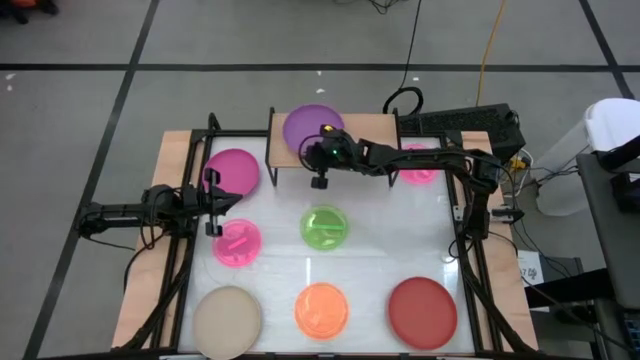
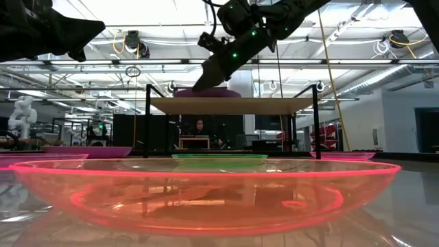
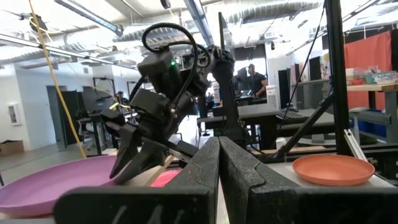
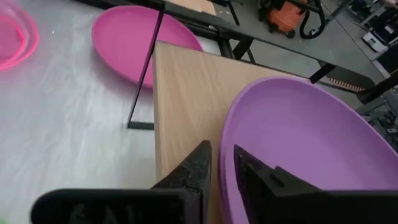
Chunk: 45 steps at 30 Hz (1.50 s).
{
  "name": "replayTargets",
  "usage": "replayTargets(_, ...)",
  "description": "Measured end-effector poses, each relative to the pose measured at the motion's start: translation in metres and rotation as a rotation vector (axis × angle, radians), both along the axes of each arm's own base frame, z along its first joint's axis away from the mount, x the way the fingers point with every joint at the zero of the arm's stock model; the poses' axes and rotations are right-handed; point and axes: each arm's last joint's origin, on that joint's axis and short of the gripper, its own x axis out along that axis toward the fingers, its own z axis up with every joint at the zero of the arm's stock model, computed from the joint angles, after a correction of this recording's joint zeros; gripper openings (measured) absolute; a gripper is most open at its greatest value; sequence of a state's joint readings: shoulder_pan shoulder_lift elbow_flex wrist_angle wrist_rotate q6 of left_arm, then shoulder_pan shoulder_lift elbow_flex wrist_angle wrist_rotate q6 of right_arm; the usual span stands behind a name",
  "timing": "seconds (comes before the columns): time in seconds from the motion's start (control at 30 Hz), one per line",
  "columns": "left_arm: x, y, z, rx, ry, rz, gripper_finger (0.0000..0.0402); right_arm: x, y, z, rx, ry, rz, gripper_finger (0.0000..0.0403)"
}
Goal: Place and stack plates onto a shelf
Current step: Stack the pink plate on top of the violet plate on the shelf
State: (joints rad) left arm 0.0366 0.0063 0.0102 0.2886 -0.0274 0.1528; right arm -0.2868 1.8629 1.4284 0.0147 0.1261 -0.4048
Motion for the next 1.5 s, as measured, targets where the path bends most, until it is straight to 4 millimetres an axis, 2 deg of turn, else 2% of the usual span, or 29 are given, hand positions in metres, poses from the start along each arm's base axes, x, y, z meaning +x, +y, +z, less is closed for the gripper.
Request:
replayTargets(0.1,0.000,0.000,0.000,0.000,0.000,0.000,0.0015,-0.002,0.008,0.010,-0.013,-0.019,0.021,0.0071)
replayTargets(0.27,0.000,0.000,0.000,0.000,0.000,0.000,0.0015,-0.014,0.030,0.045,-0.037,-0.083,0.068,0.0087)
replayTargets(0.47,0.000,0.000,0.000,0.000,0.000,0.000,0.0015,-0.051,0.068,0.092,0.071,-0.149,0.092,0.0093)
replayTargets(0.63,0.000,0.000,0.000,0.000,0.000,0.000,0.0015,-0.092,0.112,0.097,0.121,-0.184,0.189,0.0090)
replayTargets(0.77,0.000,0.000,0.000,0.000,-0.001,0.000,0.0015,-0.126,0.141,0.086,0.152,-0.294,0.281,0.0089)
replayTargets(0.9,0.000,0.000,0.000,0.000,-0.001,0.000,0.0015,-0.158,0.162,0.059,0.175,-0.403,0.376,0.0089)
replayTargets(1.03,0.000,0.000,0.000,0.000,0.000,0.000,0.0015,-0.187,0.174,0.032,0.186,-0.544,0.430,0.0089)
replayTargets(1.27,0.000,0.000,0.000,0.000,0.000,0.000,0.0015,-0.218,0.173,-0.010,0.191,-0.689,0.333,0.0089)
replayTargets(1.5,0.000,0.000,0.000,-0.001,-0.003,0.000,0.0015,-0.235,0.167,-0.035,0.214,-0.770,0.334,0.0089)
